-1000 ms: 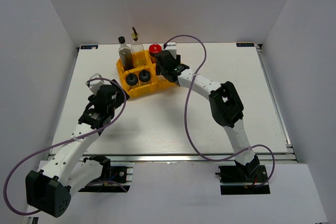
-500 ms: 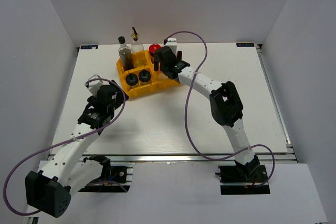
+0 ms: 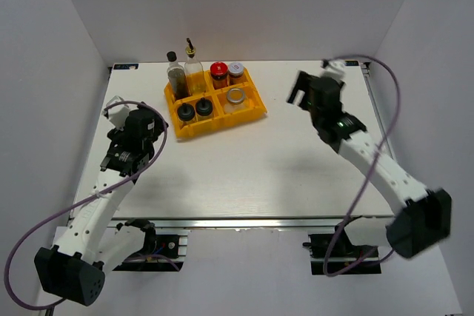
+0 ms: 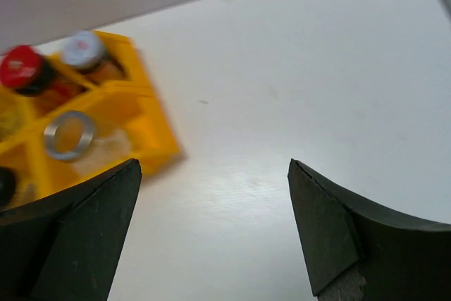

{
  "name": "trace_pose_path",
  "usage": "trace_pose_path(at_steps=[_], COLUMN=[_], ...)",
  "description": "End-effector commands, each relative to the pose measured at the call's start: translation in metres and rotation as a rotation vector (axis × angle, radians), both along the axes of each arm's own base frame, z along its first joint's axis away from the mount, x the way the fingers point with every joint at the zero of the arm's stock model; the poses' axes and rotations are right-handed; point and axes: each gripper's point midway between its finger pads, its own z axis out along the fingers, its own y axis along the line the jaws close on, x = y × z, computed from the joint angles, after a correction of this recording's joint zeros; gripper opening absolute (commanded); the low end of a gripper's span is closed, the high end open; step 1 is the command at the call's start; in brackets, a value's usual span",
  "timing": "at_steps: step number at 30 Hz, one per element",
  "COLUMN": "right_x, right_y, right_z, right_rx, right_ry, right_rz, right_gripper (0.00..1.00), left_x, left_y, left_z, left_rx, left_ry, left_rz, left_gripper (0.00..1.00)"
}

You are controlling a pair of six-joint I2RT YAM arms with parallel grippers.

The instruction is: Organize the condiment bottles

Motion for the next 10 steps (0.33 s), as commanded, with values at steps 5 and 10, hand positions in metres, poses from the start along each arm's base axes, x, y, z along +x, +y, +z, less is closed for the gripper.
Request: trace_pose_path(at_steps=[5, 10], right_x=[-0.087, -0.101], right_y=[-0.116, -0.116], right_z=[-0.075, -0.079], right_rx=[-0.071, -0.038], right_ry=[0.086, 0.049], right_rz=[-0.243, -0.193], right_gripper=[0.9, 0.9], left_x=[-0.003, -0.003], left_y=[0.042, 0.052], left_z=[0.009, 0.01], left_rx=[0.004, 0.012], left_ry=[-0.02, -0.013], left_rz=[0.118, 0.145], left_gripper=[0.98, 0.98])
